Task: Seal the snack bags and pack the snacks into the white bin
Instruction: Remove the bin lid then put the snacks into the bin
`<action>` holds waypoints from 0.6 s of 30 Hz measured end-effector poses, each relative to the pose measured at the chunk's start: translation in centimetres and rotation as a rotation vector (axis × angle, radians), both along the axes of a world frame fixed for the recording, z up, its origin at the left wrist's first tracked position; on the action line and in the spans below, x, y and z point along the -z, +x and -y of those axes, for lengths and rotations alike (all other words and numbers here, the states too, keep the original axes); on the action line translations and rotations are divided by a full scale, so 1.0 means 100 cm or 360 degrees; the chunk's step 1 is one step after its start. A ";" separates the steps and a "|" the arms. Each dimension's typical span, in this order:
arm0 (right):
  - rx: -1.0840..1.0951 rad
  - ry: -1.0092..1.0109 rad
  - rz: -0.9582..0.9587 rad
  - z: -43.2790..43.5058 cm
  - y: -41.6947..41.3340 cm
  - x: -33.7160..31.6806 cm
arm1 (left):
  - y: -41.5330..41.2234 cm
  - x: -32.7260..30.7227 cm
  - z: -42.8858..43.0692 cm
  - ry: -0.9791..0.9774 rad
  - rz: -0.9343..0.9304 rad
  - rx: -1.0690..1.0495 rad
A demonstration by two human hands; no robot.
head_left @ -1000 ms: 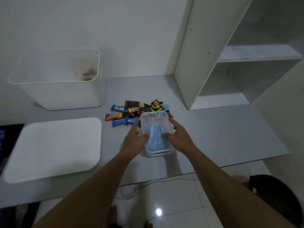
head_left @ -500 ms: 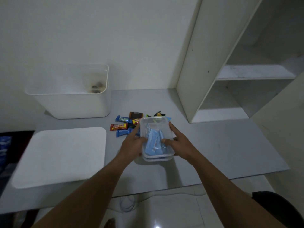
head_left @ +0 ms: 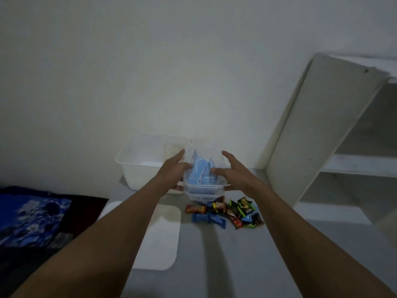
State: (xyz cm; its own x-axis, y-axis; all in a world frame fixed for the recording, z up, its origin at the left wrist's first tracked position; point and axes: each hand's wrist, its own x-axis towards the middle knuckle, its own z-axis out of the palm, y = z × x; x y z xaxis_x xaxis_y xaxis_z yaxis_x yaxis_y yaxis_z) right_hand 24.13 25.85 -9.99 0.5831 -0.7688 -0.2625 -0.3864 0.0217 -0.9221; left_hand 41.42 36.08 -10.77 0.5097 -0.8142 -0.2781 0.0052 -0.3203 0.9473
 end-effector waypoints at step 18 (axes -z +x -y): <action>-0.0114 -0.0061 -0.0064 0.057 0.264 0.001 | 0.250 -0.020 0.042 0.0170 -0.0048 -0.0126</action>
State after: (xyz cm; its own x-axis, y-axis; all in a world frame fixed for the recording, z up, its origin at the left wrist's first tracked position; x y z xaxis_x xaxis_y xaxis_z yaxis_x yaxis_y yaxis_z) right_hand 50.53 20.13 -10.13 0.6267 -0.7353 -0.2579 -0.4227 -0.0427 -0.9053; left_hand 66.42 31.88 -8.75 0.5614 -0.7365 -0.3775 0.0628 -0.4169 0.9068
